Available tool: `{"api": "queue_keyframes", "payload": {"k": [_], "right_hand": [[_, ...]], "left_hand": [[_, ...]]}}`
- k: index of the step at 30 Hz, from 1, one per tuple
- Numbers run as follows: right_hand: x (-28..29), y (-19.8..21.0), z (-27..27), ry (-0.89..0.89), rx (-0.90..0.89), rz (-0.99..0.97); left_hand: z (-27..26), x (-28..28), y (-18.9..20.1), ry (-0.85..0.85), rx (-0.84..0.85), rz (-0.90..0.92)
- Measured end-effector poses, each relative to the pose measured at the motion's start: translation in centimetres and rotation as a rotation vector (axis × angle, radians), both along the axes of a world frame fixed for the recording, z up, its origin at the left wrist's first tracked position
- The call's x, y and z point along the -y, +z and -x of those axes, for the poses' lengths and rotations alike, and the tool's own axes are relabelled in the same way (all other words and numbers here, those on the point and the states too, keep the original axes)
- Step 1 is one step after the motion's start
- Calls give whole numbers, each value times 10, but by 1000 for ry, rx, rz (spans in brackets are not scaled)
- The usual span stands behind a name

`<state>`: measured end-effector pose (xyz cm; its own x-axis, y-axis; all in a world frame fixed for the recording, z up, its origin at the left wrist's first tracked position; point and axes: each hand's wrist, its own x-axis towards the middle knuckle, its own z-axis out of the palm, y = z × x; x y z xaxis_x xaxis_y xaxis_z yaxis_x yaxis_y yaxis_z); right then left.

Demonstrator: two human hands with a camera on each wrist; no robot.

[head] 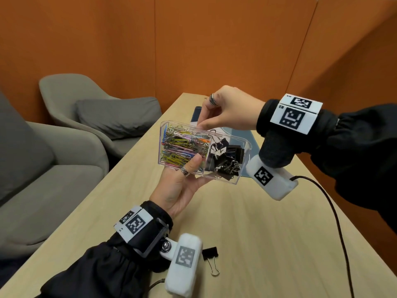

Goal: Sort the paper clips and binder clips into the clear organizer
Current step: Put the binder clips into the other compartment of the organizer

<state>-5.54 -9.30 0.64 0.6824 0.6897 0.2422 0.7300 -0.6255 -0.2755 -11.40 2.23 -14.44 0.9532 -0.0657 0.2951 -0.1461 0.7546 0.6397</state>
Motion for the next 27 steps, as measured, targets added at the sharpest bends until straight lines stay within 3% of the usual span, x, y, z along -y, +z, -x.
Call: {"api": "queue_keyframes", "payload": {"k": [7,14,17,22,27], "right_hand": [[22,11,9,-20,-159,-210],[67,-13,13,-241,-286,-405],[77,-38,24,-205,-366,-239],[67,-77,51,28,-571,266],[40,-110,65,204,-644,468]], "left_hand": [[1,-10,5,-5,19,28],[5,-23,23,4,14,21],[8,-29,28,-1,31,-3],[7,-39,27,-24,43,-32],[6,-55,28,-113,61,46]]}}
